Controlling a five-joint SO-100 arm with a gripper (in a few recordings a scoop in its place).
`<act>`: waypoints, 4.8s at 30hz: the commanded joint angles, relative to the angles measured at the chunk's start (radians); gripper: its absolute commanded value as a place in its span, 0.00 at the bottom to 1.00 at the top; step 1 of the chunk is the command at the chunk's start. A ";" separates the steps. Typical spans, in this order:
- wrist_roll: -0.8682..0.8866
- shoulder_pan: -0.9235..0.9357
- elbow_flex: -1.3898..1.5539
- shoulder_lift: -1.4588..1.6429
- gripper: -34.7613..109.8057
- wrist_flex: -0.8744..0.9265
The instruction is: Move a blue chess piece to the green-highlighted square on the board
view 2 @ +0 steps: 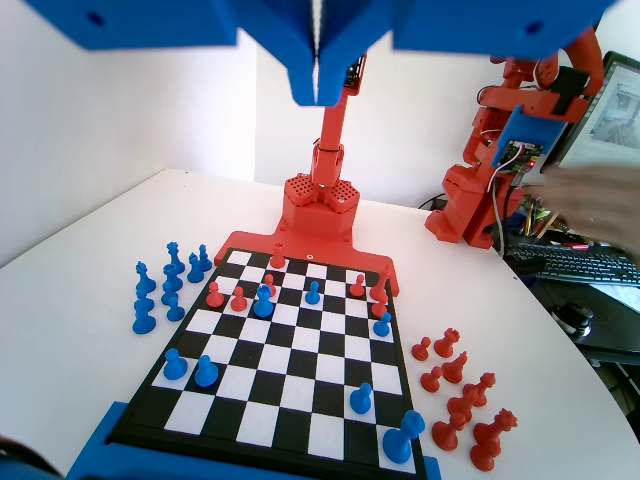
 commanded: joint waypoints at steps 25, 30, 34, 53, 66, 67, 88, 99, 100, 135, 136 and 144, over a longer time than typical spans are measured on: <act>-0.002 0.000 0.008 0.003 0.27 -0.006; -0.002 -0.012 0.006 0.003 0.28 -0.005; -0.002 -0.006 0.008 0.003 0.28 -0.006; -0.132 -0.074 -0.287 -0.264 0.28 0.014; -0.443 0.160 -0.413 -0.653 0.28 0.101; -0.437 0.189 -0.420 -0.683 0.28 0.103; -0.549 0.566 -0.394 -1.221 0.31 -0.015; -0.482 0.558 -0.104 -1.305 0.36 -0.437; -0.471 0.552 -0.100 -1.321 0.35 -0.453; -0.471 0.583 0.221 -1.140 0.35 -0.707; -0.469 0.583 0.235 -1.132 0.35 -0.718; -0.411 0.574 0.347 -1.074 0.35 -0.841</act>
